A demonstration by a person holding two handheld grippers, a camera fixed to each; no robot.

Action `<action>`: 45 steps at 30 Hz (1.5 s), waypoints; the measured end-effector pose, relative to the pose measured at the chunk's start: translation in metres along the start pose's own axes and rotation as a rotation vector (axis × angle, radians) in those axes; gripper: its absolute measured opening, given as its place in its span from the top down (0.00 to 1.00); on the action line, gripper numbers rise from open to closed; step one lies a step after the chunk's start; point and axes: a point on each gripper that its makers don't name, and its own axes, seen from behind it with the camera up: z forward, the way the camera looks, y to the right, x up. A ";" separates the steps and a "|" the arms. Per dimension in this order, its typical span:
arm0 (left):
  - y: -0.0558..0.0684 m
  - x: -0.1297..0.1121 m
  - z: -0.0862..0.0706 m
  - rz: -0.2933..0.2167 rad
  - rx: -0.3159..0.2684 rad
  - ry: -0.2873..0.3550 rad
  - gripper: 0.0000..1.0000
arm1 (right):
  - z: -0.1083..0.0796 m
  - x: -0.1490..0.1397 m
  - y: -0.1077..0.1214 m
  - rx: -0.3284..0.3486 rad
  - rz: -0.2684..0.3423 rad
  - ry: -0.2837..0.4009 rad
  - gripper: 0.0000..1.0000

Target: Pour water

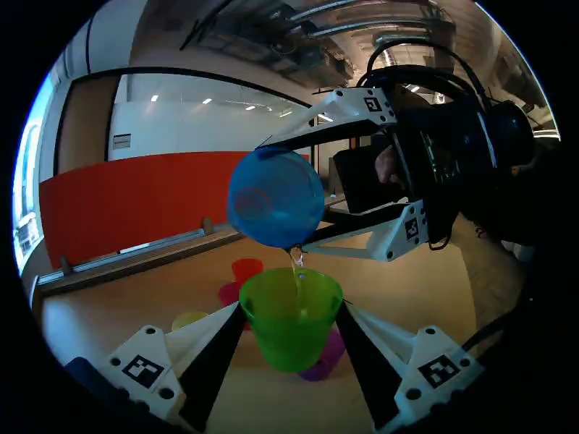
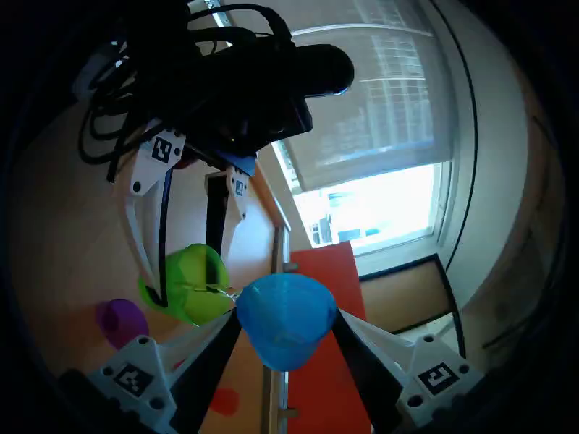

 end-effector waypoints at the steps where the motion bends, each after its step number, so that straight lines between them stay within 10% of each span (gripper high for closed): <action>1: 0.000 0.000 0.000 0.000 0.000 0.000 0.14 | 0.000 0.000 0.000 -0.001 -0.003 0.000 0.09; 45: 0.000 -0.002 0.003 -0.002 -0.002 -0.001 0.14 | -0.004 0.007 -0.005 -0.029 -0.164 -0.029 0.09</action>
